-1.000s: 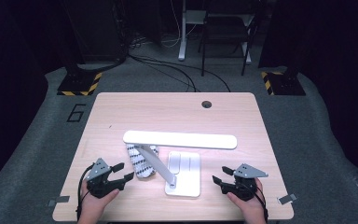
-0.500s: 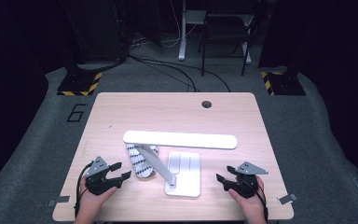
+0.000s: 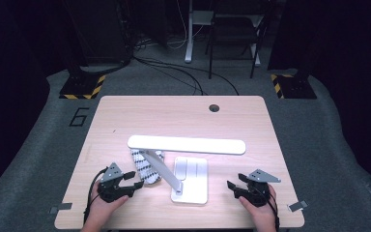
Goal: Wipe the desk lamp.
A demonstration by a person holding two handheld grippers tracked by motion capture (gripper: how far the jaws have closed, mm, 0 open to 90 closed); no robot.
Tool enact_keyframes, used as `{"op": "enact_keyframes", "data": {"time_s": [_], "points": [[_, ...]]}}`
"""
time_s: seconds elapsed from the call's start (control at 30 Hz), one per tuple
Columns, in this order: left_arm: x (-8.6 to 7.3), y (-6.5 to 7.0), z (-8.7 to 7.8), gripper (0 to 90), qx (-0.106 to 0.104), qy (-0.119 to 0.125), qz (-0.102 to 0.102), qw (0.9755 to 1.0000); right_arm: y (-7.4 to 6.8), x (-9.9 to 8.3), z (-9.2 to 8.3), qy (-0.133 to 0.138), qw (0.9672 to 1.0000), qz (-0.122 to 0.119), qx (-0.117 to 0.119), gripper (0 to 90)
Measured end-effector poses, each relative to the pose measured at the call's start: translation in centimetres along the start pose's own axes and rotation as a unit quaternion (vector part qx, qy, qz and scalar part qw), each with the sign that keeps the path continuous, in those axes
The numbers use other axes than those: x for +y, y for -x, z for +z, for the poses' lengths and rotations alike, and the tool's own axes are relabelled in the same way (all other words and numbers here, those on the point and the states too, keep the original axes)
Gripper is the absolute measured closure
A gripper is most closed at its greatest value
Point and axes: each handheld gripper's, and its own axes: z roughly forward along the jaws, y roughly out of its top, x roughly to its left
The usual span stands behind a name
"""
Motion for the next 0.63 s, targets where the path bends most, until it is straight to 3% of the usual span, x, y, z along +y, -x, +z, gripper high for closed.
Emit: {"op": "enact_keyframes", "data": {"time_s": [0.37, 0.53, 0.63], "points": [[0.44, 0.13, 0.44, 42.9, -0.002, 0.003, 0.009, 1.0, -0.14, -0.29, -0.35, 0.007, 0.9998, -0.003, -0.018, 40.5], [0.49, -0.16, 0.32, 41.7, 0.008, 0.023, -0.01, 0.9996, 0.02, -0.35, -0.63, 0.007, 0.9997, -0.003, -0.022, 40.6], [0.62, -0.49, 0.28, 41.3, 0.013, 0.022, -0.012, 0.9996, -0.07, -0.4, -0.88, 0.012, 0.9996, 0.004, -0.026, 40.6]]}}
